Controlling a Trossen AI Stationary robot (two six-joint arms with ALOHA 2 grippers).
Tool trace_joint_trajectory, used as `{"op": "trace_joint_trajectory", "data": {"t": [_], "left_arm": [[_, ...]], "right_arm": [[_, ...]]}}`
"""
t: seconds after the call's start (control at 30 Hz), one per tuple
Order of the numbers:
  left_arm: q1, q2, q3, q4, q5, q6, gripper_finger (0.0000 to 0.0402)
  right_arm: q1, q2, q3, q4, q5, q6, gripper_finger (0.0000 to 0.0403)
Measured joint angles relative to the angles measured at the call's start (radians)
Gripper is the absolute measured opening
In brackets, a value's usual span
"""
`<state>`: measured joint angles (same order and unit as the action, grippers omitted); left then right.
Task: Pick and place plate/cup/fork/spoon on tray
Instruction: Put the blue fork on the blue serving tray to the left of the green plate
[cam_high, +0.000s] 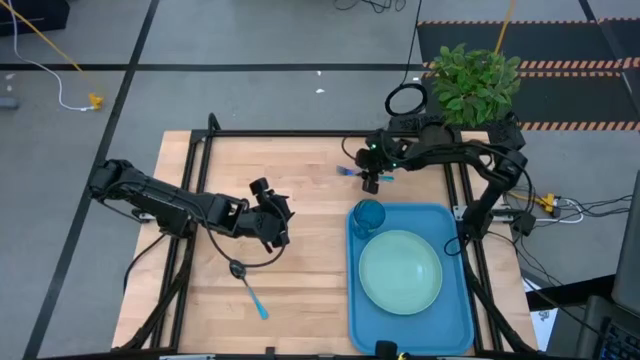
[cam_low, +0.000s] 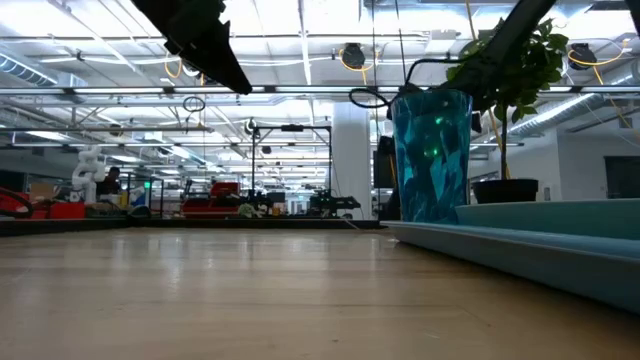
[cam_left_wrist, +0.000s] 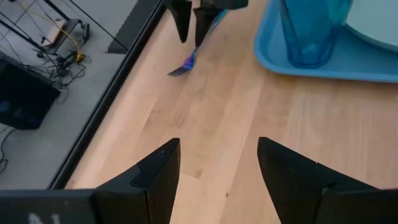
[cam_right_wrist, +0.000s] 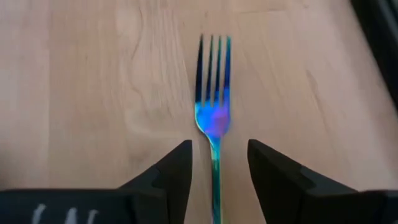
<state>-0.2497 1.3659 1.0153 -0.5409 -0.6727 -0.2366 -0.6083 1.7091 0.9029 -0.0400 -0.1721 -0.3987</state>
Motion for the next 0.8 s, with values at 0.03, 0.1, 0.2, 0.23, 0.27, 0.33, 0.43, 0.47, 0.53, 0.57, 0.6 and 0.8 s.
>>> {"op": "trace_joint_trajectory", "data": {"t": [0.03,0.1,0.2,0.23,0.27,0.33,0.43,0.47,0.53,0.57,0.6,0.8], "left_arm": [[0.000,0.000,0.000,0.003,0.000,0.004,0.0216],[0.000,0.000,0.000,0.009,0.001,0.013,0.0216],[0.000,0.000,0.000,0.023,0.003,0.024,0.0216],[0.000,0.000,0.000,0.023,0.003,0.024,0.0216],[0.000,0.000,0.000,0.021,0.003,0.025,0.0216],[0.000,0.000,0.000,0.021,0.003,0.025,0.0216],[0.000,0.000,0.000,0.021,0.003,0.025,0.0216],[0.000,0.000,0.000,0.022,0.003,0.025,0.0216],[0.000,0.000,0.000,0.022,0.003,0.025,0.0216],[0.000,0.000,0.000,0.022,0.003,0.025,0.0216],[0.000,0.000,0.000,0.022,0.003,0.025,0.0216],[0.000,0.000,0.000,0.022,0.003,0.025,0.0216]], "right_arm": [[0.000,0.009,0.001,0.001,-0.013,-0.002,0.0142],[0.000,0.026,0.000,-0.001,-0.019,-0.002,0.0136],[0.000,0.056,0.000,-0.012,-0.018,0.006,0.0128],[0.000,0.063,0.000,-0.010,-0.019,0.004,0.0126],[0.000,0.068,0.001,-0.007,-0.021,0.000,0.0123],[0.000,0.074,0.001,-0.005,-0.025,-0.001,0.0116],[0.001,0.077,0.001,-0.006,-0.026,-0.004,0.0094],[0.001,0.077,0.001,-0.009,-0.026,-0.006,0.0083],[0.001,0.077,0.001,-0.016,-0.019,-0.007,0.0056],[0.001,0.077,0.001,-0.019,-0.017,-0.007,0.0042],[0.001,0.078,0.001,-0.023,-0.015,-0.006,0.0025],[0.003,0.044,0.000,-0.053,-0.010,0.043,0.0013]]}}
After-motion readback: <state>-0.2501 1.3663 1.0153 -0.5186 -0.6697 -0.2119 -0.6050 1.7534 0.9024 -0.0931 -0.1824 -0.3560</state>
